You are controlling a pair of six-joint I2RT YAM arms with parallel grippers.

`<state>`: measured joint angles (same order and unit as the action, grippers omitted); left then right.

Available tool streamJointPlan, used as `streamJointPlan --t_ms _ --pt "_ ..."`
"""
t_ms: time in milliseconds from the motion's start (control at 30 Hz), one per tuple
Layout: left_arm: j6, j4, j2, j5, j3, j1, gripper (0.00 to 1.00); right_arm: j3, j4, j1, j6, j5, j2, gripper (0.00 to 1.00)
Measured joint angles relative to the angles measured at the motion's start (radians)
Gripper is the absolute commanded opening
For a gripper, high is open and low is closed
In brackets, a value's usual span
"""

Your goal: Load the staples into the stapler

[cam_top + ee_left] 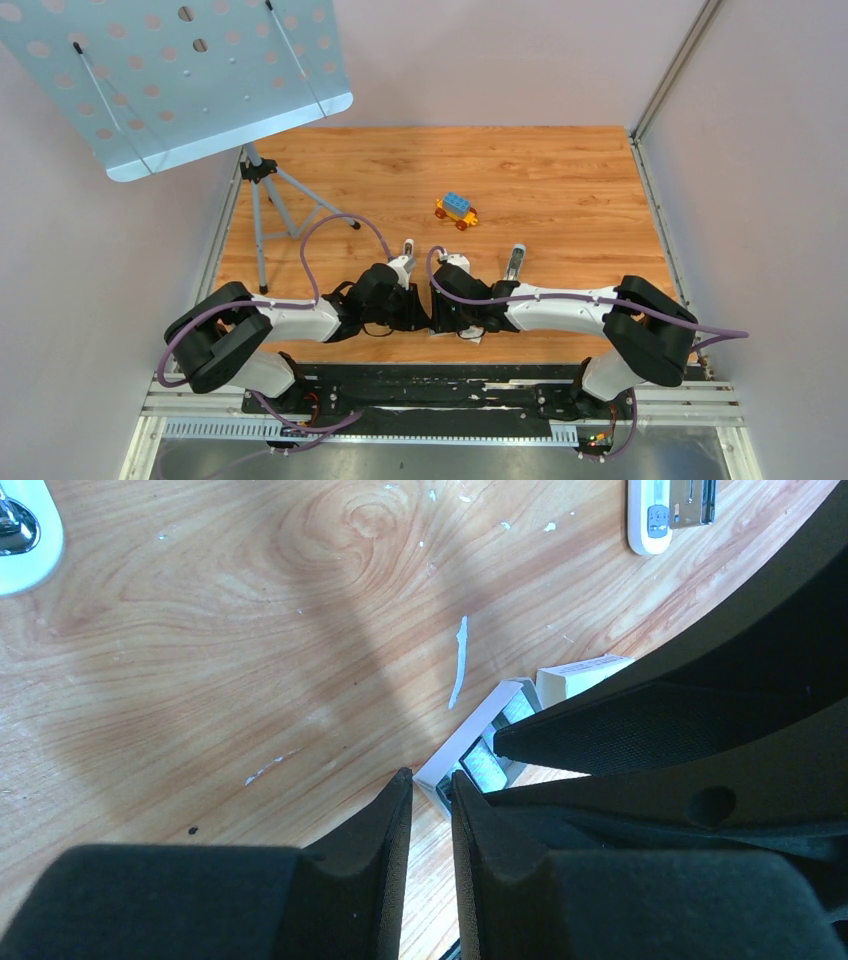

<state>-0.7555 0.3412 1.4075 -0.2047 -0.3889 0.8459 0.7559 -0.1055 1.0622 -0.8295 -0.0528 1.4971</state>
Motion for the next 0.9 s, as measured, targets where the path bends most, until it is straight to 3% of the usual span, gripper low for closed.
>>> streamJointPlan --t_ms 900 --pt "0.000 0.000 0.000 0.001 0.000 0.000 0.21 -0.069 0.090 0.000 0.012 0.018 -0.055 0.33"
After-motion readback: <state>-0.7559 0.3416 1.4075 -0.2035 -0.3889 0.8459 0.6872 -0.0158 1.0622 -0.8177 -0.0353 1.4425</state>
